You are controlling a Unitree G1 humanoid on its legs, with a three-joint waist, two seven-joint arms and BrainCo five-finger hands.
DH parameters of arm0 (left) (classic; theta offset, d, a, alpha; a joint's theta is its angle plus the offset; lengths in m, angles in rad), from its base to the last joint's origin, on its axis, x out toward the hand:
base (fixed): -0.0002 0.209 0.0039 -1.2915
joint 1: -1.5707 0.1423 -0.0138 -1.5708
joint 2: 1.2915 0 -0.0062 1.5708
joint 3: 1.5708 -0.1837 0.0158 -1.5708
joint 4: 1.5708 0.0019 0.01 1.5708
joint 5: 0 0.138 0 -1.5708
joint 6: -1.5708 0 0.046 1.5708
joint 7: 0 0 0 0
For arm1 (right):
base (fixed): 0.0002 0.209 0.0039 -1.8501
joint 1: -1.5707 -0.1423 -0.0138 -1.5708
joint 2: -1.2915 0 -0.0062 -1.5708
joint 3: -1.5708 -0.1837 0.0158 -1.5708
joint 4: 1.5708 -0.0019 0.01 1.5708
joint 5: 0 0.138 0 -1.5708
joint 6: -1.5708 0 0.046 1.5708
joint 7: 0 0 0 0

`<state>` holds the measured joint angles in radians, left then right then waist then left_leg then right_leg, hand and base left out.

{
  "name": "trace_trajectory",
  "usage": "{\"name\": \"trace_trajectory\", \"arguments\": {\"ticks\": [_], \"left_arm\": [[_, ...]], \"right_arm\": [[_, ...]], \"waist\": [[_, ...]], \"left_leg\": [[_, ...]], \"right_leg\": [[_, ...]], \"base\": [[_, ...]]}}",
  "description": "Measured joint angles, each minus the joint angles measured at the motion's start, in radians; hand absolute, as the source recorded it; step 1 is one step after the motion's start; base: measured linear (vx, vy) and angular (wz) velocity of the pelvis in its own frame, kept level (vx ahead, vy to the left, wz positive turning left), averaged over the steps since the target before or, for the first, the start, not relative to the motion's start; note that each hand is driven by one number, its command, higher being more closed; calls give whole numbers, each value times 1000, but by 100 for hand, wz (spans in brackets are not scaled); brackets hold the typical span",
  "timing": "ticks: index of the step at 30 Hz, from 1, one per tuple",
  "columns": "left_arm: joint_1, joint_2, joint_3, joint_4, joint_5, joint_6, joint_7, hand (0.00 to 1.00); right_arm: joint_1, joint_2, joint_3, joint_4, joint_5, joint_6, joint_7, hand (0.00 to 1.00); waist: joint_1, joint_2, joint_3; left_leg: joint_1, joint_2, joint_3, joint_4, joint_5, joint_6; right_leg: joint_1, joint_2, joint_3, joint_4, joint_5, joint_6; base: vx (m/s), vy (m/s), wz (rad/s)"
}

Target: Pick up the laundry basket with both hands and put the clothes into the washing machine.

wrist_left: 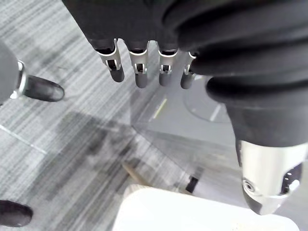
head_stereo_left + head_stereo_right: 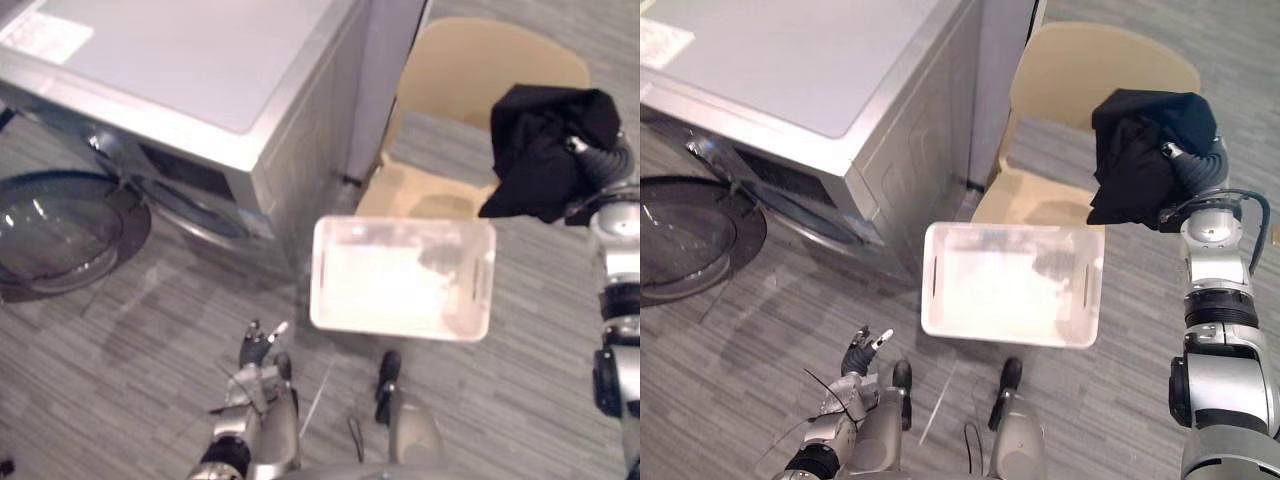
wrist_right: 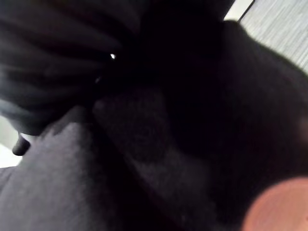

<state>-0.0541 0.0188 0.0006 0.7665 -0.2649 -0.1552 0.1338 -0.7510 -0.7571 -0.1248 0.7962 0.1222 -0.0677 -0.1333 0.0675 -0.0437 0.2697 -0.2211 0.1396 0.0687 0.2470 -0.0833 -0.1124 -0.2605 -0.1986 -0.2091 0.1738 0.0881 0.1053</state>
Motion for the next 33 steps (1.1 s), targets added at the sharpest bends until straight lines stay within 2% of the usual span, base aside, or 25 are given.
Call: {"name": "trace_trajectory", "arguments": {"ticks": [4, 5, 11, 18, 21, 25, 27, 30, 33], "left_arm": [[35, -2, -8, 28, 1, 15, -13, 0], [54, -2, -8, 29, 3, 20, -22, 0], [121, 4, -7, 82, 23, 40, -25, 0], [129, 26, -10, 108, 41, 42, -24, 0], [133, 31, -56, 80, 40, 44, -23, 0], [141, 44, -148, -127, 39, 37, -23, 0], [142, 44, -196, -278, 22, 31, -24, 0], [138, 55, -229, -467, -10, 11, -24, 0], [97, 86, -278, -652, -57, -13, -30, 0]], "right_arm": [[-10, -3, -27, 69, 7, 11, 2, 100], [-11, -3, -28, 84, 7, 13, 3, 100], [-38, -4, -62, 167, 34, 29, 1, 100], [-43, -30, -56, 170, 47, 30, -2, 100], [-36, -31, -56, 115, 67, 29, -9, 100], [69, -30, -65, -105, 78, -9, -24, 100], [154, -14, -66, -212, 85, -37, -24, 100], [221, 33, -66, -320, 93, -45, -17, 100], [291, 75, -65, -439, 107, -60, 2, 100]], "waist": [[-11, -7, -63], [-25, -9, -70], [-52, -20, -102], [-55, -28, -142], [-77, -24, -155], [-84, -12, -170], [-87, -6, -203], [-103, -5, -227], [-106, -2, -237]], "left_leg": [[72, -2, 8, -71, 17, -5], [91, -4, 9, -86, 21, -6], [150, -17, 9, -145, 42, -6], [172, -40, -25, -173, 36, -8], [173, -40, -40, -177, 35, -8], [180, -37, -36, -179, 40, -3], [184, -36, -30, -180, 37, 0], [189, -36, -21, -180, 34, 3], [209, -36, 5, -178, 24, 6]], "right_leg": [[51, 6, -1, -37, 0, 0], [67, 6, -2, -43, 0, 0], [116, 9, 11, -98, 23, -1], [135, 17, 46, -165, 53, -24], [136, 24, 52, -174, 55, -25], [138, 28, 66, -175, 65, -5], [137, 30, 73, -175, 64, -2], [137, 30, 82, -175, 64, -2], [140, 33, 107, -175, 65, 1]], "base": [[91, 11, -2], [44, 6, 3], [-4, 3, 0], [-36, 9, -13], [3, -10, -4], [24, -4, -7], [53, 5, -10], [30, 11, -11], [-13, 15, -23]]}}
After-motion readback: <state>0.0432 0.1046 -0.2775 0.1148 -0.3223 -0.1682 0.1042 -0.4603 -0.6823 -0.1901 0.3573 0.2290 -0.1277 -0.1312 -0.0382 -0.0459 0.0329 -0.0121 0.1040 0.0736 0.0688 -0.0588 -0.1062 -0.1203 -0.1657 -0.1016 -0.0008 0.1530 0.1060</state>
